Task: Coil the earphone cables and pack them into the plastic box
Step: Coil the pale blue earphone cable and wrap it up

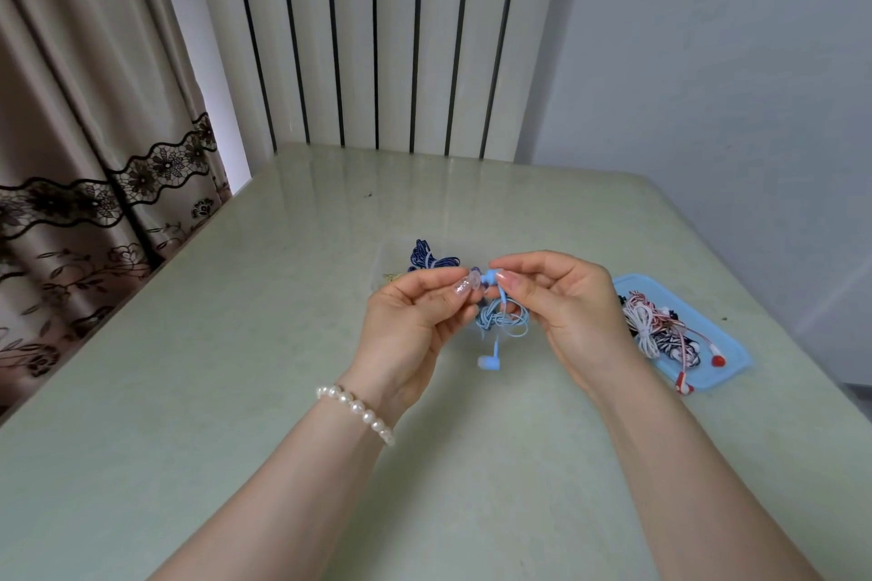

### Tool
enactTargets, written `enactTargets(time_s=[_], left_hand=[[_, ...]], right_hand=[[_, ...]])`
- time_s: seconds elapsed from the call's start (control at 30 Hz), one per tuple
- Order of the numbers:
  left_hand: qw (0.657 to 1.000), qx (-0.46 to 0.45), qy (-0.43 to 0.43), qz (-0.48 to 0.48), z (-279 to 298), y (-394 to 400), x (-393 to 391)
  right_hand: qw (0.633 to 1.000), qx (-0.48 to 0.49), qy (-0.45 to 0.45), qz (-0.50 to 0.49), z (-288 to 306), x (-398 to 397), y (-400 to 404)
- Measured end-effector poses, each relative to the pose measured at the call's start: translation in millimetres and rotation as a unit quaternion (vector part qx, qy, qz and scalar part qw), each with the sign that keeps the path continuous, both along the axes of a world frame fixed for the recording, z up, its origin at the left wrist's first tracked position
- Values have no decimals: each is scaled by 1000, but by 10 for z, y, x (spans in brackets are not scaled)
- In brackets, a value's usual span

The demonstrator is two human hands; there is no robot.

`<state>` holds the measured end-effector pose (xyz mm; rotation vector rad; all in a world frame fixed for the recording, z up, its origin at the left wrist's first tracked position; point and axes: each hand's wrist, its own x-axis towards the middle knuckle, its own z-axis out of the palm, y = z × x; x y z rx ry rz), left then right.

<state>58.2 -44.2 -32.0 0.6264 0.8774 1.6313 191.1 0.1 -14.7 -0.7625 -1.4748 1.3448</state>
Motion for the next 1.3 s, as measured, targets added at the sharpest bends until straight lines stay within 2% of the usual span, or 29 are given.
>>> enactTargets(time_s=[0.2,0.63,0.83,1.3], left_hand=[[999,13,42,15,-42,0,6],[983,37,175,45,-80,-13,8],[980,34,192,40,-102,-14,-5],[982,19,185,43,-160,-6,21]], right_hand=[[997,31,-59,-32,-51,-10,27],[993,50,-101,-45,-105,-38,58],[990,55,-121,-45,-115,-65,38],[983,25,-142,-110,-188,-135,5]])
